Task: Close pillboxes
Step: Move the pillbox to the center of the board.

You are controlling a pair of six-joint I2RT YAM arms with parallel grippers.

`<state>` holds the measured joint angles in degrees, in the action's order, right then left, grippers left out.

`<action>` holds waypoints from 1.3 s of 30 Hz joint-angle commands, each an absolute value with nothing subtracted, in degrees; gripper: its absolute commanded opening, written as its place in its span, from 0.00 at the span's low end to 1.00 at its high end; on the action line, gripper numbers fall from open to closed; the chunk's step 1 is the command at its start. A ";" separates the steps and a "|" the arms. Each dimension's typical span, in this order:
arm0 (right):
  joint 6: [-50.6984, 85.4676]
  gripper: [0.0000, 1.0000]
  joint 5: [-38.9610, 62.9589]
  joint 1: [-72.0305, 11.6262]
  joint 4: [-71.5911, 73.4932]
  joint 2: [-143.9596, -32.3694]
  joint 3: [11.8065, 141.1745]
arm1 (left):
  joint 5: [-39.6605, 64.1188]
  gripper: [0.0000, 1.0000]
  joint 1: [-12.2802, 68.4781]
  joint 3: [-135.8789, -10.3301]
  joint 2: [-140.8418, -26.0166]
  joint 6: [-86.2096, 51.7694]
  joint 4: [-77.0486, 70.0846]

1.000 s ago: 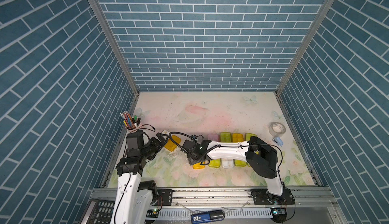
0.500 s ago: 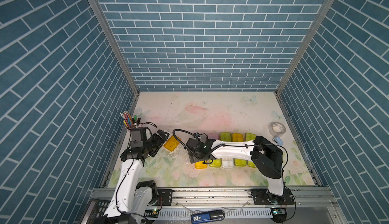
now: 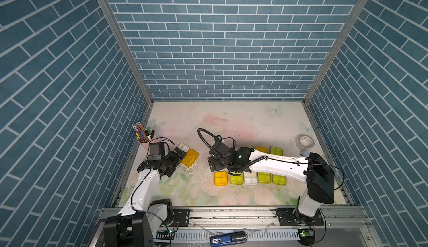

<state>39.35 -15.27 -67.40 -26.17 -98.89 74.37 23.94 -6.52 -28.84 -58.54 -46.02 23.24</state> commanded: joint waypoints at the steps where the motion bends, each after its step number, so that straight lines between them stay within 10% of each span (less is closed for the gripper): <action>1: 36.56 0.96 -16.20 -64.47 -25.93 -97.41 72.84 | 23.00 1.00 -6.90 -27.12 -59.82 -45.48 19.41; 39: 33.57 0.98 -6.92 -54.09 -23.31 -93.69 68.55 | 22.69 0.99 12.92 -34.19 -84.98 -53.95 -6.43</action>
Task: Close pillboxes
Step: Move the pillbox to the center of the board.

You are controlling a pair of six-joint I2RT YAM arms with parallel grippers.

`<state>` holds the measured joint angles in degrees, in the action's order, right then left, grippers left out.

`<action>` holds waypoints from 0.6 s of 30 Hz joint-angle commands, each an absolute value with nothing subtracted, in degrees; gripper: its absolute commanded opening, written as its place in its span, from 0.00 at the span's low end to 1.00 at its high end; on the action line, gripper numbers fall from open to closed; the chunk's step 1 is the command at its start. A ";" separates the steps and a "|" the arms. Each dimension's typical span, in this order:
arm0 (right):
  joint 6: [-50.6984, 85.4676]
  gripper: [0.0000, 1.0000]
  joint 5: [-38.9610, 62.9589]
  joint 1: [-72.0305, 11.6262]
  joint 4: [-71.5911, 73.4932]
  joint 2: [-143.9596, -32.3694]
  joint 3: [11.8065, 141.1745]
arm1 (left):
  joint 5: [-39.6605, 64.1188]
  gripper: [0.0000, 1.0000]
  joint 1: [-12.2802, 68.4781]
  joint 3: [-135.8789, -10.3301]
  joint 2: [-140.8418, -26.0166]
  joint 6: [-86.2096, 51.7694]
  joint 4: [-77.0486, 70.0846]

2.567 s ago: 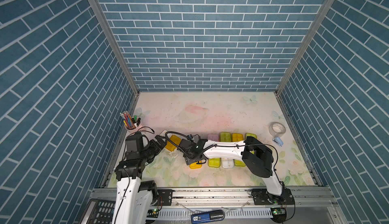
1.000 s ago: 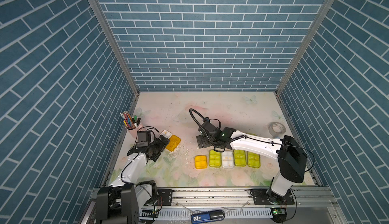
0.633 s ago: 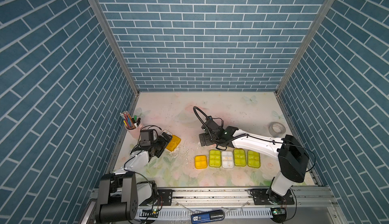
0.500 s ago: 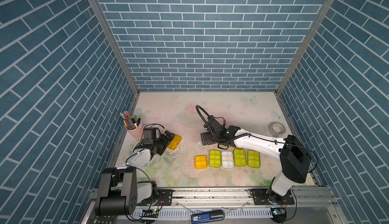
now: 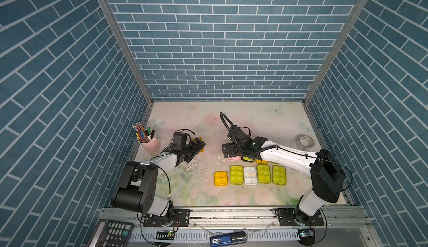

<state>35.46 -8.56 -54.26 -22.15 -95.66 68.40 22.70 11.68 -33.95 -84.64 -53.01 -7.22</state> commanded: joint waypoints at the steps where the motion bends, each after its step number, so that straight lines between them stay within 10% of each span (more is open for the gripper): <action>1: 33.57 0.98 -6.62 -54.05 -23.31 -93.63 68.64 | 22.05 0.99 13.56 -34.06 -83.84 -54.17 -5.91; 18: 28.30 0.94 12.24 -53.95 -21.03 -103.90 81.34 | 18.23 1.00 1.03 -43.80 -59.61 -41.19 29.61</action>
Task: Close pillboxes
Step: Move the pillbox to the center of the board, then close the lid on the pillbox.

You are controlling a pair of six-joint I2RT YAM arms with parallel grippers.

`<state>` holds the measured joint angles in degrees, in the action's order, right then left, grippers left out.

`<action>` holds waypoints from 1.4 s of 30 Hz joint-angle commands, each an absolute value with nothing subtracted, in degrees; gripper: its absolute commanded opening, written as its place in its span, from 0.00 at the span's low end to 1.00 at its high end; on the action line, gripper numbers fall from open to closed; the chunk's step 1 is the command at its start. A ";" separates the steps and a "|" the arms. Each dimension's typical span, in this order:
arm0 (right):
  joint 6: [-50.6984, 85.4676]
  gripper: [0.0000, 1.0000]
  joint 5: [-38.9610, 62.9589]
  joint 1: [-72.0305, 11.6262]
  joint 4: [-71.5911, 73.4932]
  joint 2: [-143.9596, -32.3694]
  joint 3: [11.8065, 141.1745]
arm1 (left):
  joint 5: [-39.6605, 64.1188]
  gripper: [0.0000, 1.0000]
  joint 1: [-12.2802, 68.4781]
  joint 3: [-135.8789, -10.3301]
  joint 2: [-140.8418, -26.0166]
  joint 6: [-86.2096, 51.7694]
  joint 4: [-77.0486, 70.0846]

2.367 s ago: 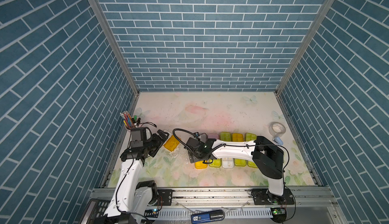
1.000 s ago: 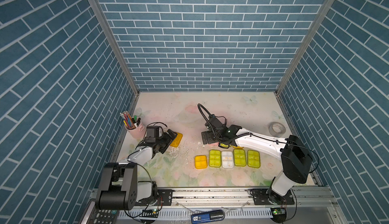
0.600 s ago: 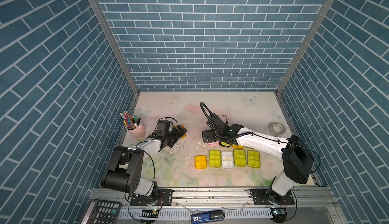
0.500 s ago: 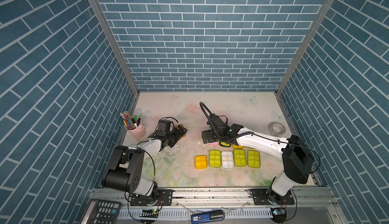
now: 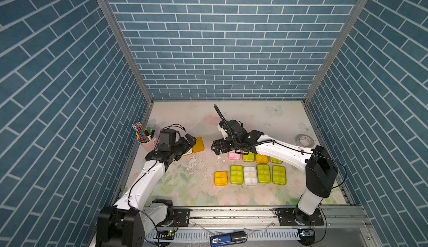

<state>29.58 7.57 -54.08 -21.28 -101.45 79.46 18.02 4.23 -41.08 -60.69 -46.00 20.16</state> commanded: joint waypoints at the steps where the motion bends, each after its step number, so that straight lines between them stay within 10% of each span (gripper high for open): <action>1: 28.52 0.92 12.96 -53.97 -20.87 -104.91 82.27 | 18.27 1.00 -0.11 -44.79 -59.44 -40.56 30.80; 42: 50.75 0.78 30.83 -47.94 -10.88 -136.09 103.69 | 23.07 0.99 -8.23 -43.00 -85.40 -45.89 9.40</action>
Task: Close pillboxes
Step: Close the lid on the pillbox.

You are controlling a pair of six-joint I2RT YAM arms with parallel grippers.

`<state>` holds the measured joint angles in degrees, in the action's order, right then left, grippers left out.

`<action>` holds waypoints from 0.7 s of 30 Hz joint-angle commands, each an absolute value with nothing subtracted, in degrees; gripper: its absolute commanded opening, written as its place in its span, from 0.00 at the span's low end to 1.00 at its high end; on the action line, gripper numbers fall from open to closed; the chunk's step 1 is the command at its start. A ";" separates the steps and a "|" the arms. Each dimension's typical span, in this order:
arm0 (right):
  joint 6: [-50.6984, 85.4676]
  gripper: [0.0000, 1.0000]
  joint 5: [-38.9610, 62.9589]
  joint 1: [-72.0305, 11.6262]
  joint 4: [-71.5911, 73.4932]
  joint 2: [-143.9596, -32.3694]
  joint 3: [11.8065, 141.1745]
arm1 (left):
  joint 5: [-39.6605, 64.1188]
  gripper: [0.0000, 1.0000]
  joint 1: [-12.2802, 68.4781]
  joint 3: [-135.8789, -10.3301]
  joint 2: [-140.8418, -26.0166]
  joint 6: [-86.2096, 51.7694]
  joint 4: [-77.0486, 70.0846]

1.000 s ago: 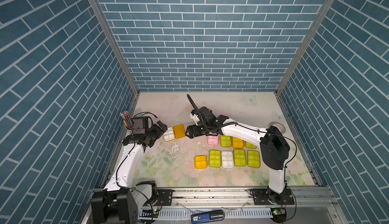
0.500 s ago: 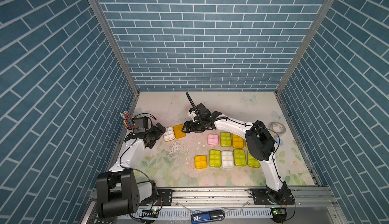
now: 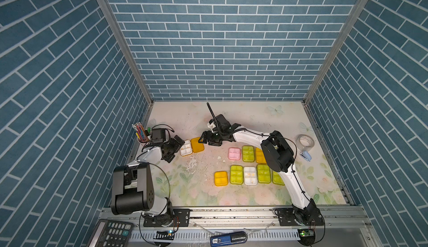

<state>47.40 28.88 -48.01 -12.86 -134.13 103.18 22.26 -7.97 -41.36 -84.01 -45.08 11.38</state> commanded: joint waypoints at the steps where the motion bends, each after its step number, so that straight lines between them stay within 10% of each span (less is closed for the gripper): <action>1: 51.16 0.78 31.01 -47.91 -10.58 -136.51 103.79 | 23.30 0.99 -8.18 -42.91 -86.06 -46.27 8.67; 21: 54.23 0.77 36.98 -47.86 -6.99 -141.91 108.07 | 24.65 1.00 -7.98 -43.52 -91.69 -46.58 5.51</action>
